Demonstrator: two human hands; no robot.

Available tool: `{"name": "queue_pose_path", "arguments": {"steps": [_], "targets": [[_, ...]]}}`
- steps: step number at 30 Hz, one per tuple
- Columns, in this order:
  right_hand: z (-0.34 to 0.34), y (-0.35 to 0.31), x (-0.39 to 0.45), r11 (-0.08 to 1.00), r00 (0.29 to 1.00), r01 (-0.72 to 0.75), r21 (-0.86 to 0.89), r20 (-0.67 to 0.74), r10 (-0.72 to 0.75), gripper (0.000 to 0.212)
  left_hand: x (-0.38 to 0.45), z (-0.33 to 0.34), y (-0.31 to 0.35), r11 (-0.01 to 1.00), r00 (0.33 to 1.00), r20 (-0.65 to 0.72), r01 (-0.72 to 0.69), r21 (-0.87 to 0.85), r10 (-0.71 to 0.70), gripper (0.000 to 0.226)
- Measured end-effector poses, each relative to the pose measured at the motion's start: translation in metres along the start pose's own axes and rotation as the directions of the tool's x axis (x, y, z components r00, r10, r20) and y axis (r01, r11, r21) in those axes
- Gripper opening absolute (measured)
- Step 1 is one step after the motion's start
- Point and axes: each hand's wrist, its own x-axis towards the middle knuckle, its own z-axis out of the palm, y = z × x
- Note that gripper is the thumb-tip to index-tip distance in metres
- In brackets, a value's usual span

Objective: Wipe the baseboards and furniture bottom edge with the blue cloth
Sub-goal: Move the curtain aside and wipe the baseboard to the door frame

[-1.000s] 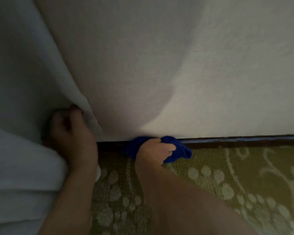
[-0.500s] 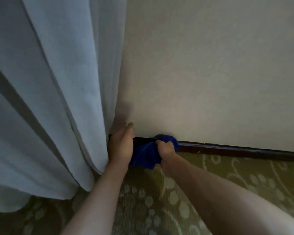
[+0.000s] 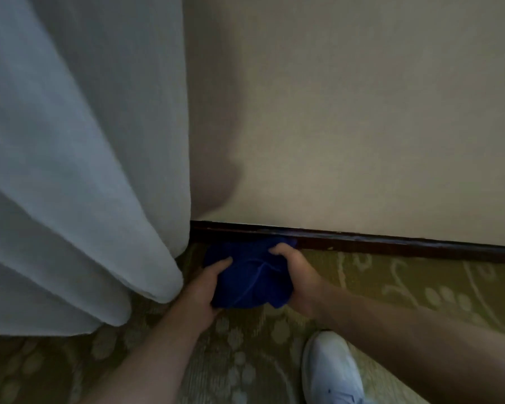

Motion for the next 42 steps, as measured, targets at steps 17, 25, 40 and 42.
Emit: {"name": "queue_pose_path", "arguments": {"steps": [17, 25, 40, 42], "targets": [[-0.062, -0.009, 0.082, 0.859, 0.900, 0.263, 0.439, -0.434, -0.054, 0.027, 0.068, 0.091, -0.022, 0.940, 0.920, -0.271, -0.211, 0.268, 0.284, 0.068], [0.000, -0.017, 0.060, 0.896, 0.995, 0.005, 0.445, -0.092, 0.040, 0.010, 0.032, 0.092, 0.013, 0.746, 0.477, -0.575, -0.458, 0.483, 0.665, 0.038], [-0.026, -0.005, 0.082, 0.933, 0.971, 0.119, 0.340, -0.237, -0.038, 0.038, 0.038, 0.100, -0.008, 0.786, 0.546, -0.567, -0.384, 0.484, 0.616, 0.041], [-0.019, -0.004, 0.079, 0.933, 0.984, 0.094, 0.348, -0.178, -0.033, 0.042, 0.042, 0.093, -0.008, 0.772, 0.496, -0.591, -0.395, 0.498, 0.636, 0.037]]}}
